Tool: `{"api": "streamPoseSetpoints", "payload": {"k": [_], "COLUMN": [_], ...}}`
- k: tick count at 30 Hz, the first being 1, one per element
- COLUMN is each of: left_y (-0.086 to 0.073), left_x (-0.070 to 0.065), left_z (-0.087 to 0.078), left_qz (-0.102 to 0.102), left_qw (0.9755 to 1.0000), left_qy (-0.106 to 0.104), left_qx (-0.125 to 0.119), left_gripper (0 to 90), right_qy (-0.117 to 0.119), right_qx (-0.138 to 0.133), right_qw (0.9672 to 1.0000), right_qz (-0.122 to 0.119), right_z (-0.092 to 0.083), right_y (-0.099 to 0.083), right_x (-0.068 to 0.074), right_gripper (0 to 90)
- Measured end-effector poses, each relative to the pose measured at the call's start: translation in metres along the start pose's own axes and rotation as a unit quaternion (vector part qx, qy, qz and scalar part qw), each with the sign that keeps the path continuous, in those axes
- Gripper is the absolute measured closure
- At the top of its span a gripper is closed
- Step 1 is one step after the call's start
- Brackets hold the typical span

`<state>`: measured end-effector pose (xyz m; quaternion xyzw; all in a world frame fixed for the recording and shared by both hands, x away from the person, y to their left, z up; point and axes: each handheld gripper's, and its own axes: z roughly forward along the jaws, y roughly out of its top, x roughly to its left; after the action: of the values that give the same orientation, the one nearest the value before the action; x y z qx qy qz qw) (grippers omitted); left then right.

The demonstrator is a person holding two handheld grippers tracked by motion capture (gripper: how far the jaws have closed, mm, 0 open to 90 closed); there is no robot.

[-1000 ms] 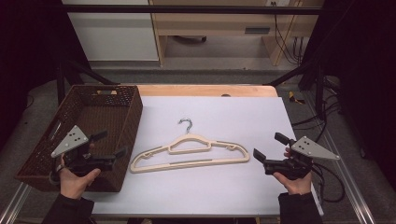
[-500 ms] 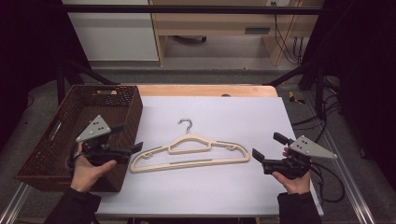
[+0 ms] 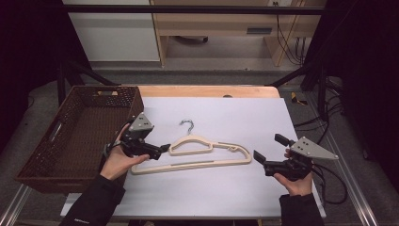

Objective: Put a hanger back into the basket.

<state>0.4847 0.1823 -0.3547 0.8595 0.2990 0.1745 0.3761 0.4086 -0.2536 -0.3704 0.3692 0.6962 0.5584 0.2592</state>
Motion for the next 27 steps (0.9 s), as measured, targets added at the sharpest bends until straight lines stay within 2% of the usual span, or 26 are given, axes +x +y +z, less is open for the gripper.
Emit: {"api": "streamPoseSetpoints", "payload": {"k": [3, 5, 7, 9, 12, 16, 21, 22, 23, 27], "left_y": [-0.003, -0.006, -0.007, -0.007, -0.013, -0.024, -0.037, -0.039, -0.042, -0.045], "left_x": [0.001, 0.002, -0.001, -0.001, 0.0, 0.004, 0.015, 0.017, 0.02, 0.02], "left_z": [0.015, 0.025, 0.033, 0.036, 0.047, 0.065, 0.079, 0.081, 0.085, 0.089], "left_qz": [0.003, -0.004, -0.002, -0.005, -0.031, -0.038, -0.067, -0.068, -0.068, -0.066], "left_qw": [0.9996, 0.9991, 0.9984, 0.9985, 0.9982, 0.9965, 0.9943, 0.9939, 0.9923, 0.9923], "left_qy": [0.013, 0.008, 0.016, 0.014, 0.006, 0.019, 0.02, 0.022, 0.025, 0.025], "left_qx": [0.025, 0.04, 0.053, 0.052, 0.051, 0.072, 0.081, 0.084, 0.101, 0.102], "left_gripper": [13.2, 14.4, 16.1, 16.4, 19.9, 20.3, 25.8, 28.3, 29.3, 36.3], "right_qy": [0.0, 0.0, 0.001, 0.0, 0.001, 0.002, 0.002, 0.002, 0.002, 0.001], "right_qx": [0.003, 0.004, 0.006, 0.006, 0.007, 0.008, 0.01, 0.01, 0.01, 0.013], "right_qw": [1.0, 1.0, 1.0, 1.0, 1.0, 1.0, 0.9999, 0.9999, 0.9999, 0.9999], "right_qz": [-0.002, -0.003, -0.002, -0.002, -0.006, -0.003, -0.003, -0.004, -0.005, -0.004], "right_z": [0.001, 0.002, 0.002, 0.003, 0.003, 0.003, 0.004, 0.004, 0.004, 0.005], "right_y": [-0.001, -0.001, -0.001, -0.002, -0.002, -0.002, -0.003, -0.003, -0.003, -0.004], "right_x": [0.0, 0.0, 0.0, 0.0, 0.0, 0.0, 0.0, 0.0, 0.0, 0.0], "right_gripper": [3.6, 3.6, 3.6, 3.6, 3.6, 3.7, 3.8, 3.8, 3.9, 4.0]}}
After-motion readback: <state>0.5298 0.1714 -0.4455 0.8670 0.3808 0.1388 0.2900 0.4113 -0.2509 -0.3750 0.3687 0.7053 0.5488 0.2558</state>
